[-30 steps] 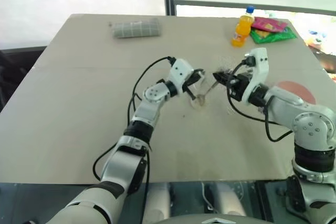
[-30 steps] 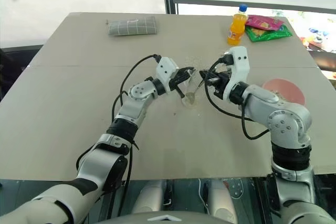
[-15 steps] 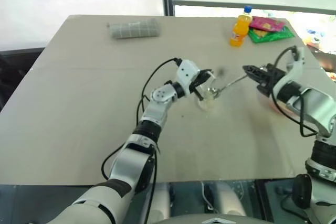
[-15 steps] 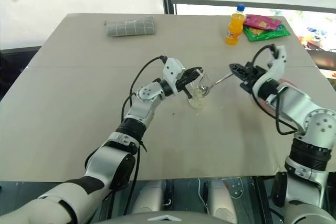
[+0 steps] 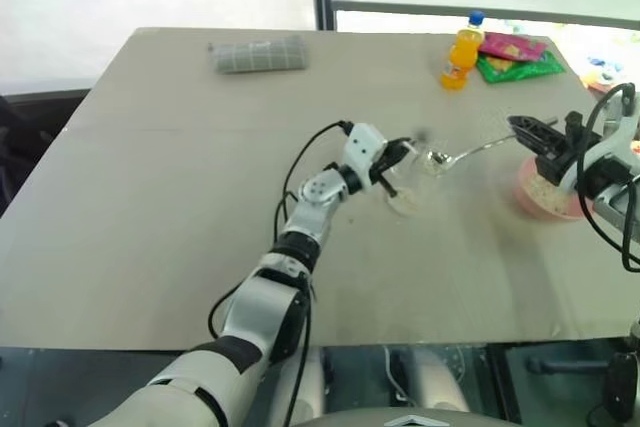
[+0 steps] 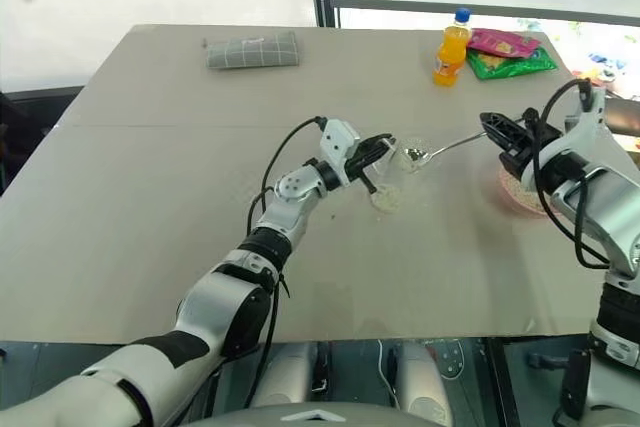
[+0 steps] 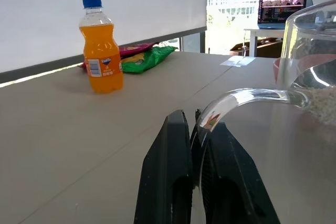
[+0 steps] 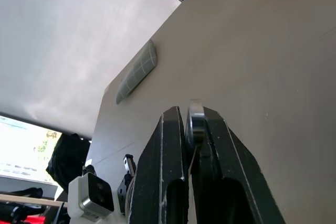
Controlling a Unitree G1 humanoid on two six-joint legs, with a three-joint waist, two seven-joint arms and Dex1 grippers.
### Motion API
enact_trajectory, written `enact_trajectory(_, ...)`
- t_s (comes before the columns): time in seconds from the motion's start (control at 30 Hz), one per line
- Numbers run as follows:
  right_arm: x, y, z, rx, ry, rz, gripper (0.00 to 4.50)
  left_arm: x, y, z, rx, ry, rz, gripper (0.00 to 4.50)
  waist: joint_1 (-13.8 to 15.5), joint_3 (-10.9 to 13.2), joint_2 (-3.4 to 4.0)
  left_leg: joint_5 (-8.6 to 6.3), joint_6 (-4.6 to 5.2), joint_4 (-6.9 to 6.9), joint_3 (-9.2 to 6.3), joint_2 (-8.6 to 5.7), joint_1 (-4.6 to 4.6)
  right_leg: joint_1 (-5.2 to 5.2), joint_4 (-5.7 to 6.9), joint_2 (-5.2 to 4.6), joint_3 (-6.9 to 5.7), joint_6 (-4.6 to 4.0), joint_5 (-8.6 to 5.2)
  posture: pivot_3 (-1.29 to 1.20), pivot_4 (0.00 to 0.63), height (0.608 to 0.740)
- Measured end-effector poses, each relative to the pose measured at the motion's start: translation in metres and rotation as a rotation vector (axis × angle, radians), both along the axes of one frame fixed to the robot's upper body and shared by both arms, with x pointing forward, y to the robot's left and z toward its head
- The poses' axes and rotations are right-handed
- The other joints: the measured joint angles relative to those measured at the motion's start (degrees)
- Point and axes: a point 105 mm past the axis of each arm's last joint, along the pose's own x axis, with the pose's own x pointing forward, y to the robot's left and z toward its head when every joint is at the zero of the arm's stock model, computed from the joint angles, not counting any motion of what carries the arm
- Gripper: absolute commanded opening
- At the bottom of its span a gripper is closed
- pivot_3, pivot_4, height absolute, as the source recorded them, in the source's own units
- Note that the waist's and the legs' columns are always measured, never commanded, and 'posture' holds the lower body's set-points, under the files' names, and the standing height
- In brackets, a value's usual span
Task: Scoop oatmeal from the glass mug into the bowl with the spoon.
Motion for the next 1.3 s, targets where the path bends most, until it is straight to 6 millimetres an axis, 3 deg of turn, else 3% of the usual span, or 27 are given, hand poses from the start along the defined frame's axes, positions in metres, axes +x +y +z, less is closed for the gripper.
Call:
enact_trajectory(0.27, -0.011, -0.017, 0.007, -0.007, -0.025, -0.052, 0.00, 0.001, -0.017, 0.003, -0.016, 0.021, -0.013, 0.04, -0.05, 0.00, 0.00, 0.00, 0.00, -0.02, -0.08, 0.00, 0.00, 0.00, -0.05, 0.01, 0.00, 0.00, 0.00, 0.00, 0.150, 0.740)
enact_trajectory(0.73, -0.027, -0.030, 0.020, 0.041, -0.094, -0.148, 0.00, 0.004, -0.013, 0.001, -0.044, 0.047, 0.000, 0.04, -0.01, 0.00, 0.00, 0.00, 0.00, -0.02, -0.16, -0.01, 0.01, 0.00, -0.02, 0.02, 0.01, 0.00, 0.00, 0.00, 0.150, 0.740)
enact_trajectory(1.0, -0.028, -0.030, 0.018, 0.077, -0.088, -0.176, 0.00, 0.004, -0.014, 0.002, -0.043, 0.052, -0.006, 0.04, 0.00, 0.00, 0.00, 0.00, 0.00, -0.01, -0.16, -0.01, 0.01, 0.00, -0.02, 0.02, 0.02, 0.00, 0.00, 0.00, 0.150, 0.740)
enact_trajectory(1.3, -0.025, -0.020, 0.010, 0.167, -0.070, -0.174, 0.00, 0.002, -0.024, 0.017, -0.056, -0.028, 0.003, 0.04, 0.01, 0.00, 0.00, 0.00, 0.00, 0.00, -0.16, -0.01, 0.02, 0.01, 0.00, 0.02, 0.02, 0.00, 0.00, 0.00, 0.150, 0.740)
